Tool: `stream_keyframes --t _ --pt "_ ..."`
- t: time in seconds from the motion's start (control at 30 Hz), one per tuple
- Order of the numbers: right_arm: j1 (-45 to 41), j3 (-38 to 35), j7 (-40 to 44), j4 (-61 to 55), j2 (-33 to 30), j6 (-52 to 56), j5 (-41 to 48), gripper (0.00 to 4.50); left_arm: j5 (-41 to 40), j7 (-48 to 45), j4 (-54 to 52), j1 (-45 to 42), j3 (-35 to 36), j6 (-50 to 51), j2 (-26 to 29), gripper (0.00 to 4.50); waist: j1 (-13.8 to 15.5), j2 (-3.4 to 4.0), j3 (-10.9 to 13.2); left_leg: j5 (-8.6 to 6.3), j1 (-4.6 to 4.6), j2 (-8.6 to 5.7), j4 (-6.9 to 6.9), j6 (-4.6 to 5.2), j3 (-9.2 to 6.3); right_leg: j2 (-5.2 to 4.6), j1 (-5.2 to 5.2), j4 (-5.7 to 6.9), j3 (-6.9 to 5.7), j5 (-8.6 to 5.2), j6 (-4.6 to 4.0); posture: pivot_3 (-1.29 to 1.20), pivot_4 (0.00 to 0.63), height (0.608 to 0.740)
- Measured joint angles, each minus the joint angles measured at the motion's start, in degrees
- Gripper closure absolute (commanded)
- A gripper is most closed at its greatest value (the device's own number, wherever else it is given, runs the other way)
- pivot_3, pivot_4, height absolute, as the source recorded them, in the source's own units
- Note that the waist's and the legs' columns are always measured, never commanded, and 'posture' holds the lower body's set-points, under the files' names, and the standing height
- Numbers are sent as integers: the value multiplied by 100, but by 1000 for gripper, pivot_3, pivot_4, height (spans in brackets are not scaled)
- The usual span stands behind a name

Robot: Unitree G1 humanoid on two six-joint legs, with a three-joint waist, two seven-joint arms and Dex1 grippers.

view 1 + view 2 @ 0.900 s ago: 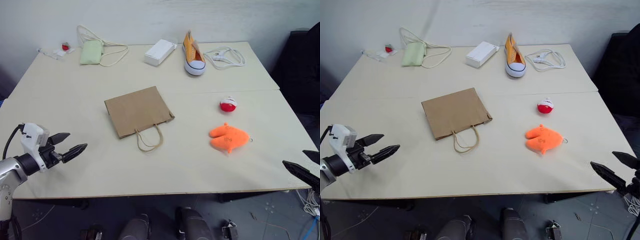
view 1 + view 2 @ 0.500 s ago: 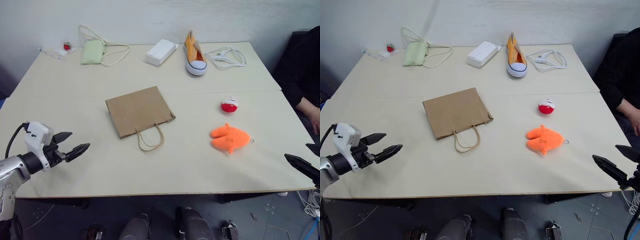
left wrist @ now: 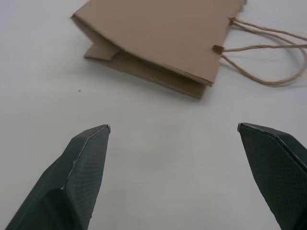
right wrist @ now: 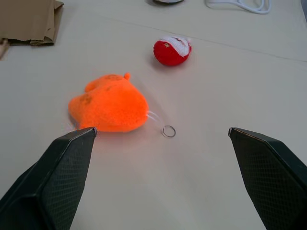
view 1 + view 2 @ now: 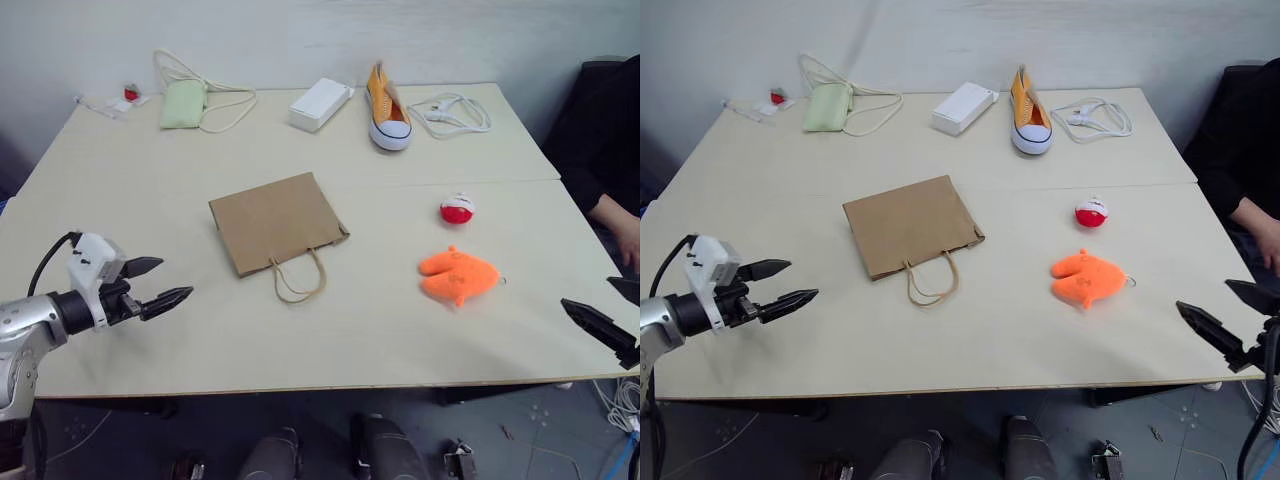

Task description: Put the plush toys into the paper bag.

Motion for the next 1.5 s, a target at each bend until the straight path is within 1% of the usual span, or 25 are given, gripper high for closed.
stream_keyframes --t 0.1,0.2,0.3,0.43,0.57,0.67,0.77,0.83,0.87,0.9,1.13,1.33,1.5 --pt "200 56 202 -892 -215 220 444 0 236 -582 229 -797 -640 -513 116 22 44 3 1 0 1 0 1 0 2 0 3 -2 0 1 2 0 150 740" --pt "61 141 148 -1485 -444 364 880 0 516 -1285 668 -1558 -1319 -1152 68 22 46 1 2 0 0 0 1 1 2 1 2 -7 -1 2 3 0 150 740" --pt "-295 497 -110 -1825 -513 408 1253 0 935 -1950 1204 -2177 -2013 -2047 -178 22 19 -2 3 0 -3 0 1 0 2 3 0 -13 -3 3 5 0 150 740" --pt "-706 1063 -516 -2057 -566 413 1437 0 1441 -2304 2025 -2733 -2597 -3109 -652 22 3 -10 8 1 -15 1 12 2 2 6 -5 -16 -5 4 7 0 150 740" --pt "-1479 1927 -1199 -2312 -614 412 1852 0 1692 -2375 3015 -3433 -2777 -3943 -1250 22 -10 -24 16 2 -19 1 21 3 -2 6 -5 -13 -9 6 10 0 150 740" --pt "-1685 2481 -1464 -2452 -620 424 1849 0 1807 -2391 3553 -3817 -2844 -4395 -1615 569 -12 -26 16 3 -32 1 26 5 -3 6 -13 -15 -11 7 12 0 150 740" --pt "-1729 2843 -1648 -2450 -620 423 1736 0 1898 -2443 3978 -4014 -2874 -4721 -1804 1453 -12 -27 16 3 -51 0 37 8 -3 7 -28 -13 -12 10 18 0 150 740" --pt "-1745 2967 -1783 -2432 -617 420 1671 0 1997 -2500 4177 -4117 -2959 -4871 -1881 2082 -24 -29 14 3 -83 0 63 9 -3 7 -57 -7 -13 11 20 0 150 740" --pt "-1774 3028 -1855 -2409 -612 420 1662 0 2027 -2538 4249 -4168 -2997 -4933 -1925 2082 -24 -32 13 2 -114 -2 95 9 -3 7 -88 24 -12 12 21 0 150 740" --pt "-1781 3044 -1894 -2395 -602 420 1660 0 2043 -2571 4254 -4174 -3019 -4969 -1959 2082 -24 -32 13 1 -125 -3 107 9 -3 7 -97 37 -12 12 20 0 150 740" --pt "-1951 3261 -2154 -2213 -564 416 1563 0 2057 -3051 4470 -4252 -3116 -5106 -2122 2082 -27 -34 14 1 -122 -6 117 10 -2 6 -96 40 -10 12 20 0 150 740" --pt "-1865 3259 -2181 -2211 -564 415 1538 0 1822 -3074 4448 -4512 -2956 -4725 -2081 2082 -27 -39 16 0 -122 -6 117 11 -2 6 -96 40 -10 12 21 0 150 740" --pt "-1859 3253 -2283 -2202 -471 405 1546 0 1851 -3075 4468 -4507 -3029 -4928 -2038 2082 -27 -39 16 0 -122 -6 118 11 -2 6 -96 40 -9 12 21 0 150 740"
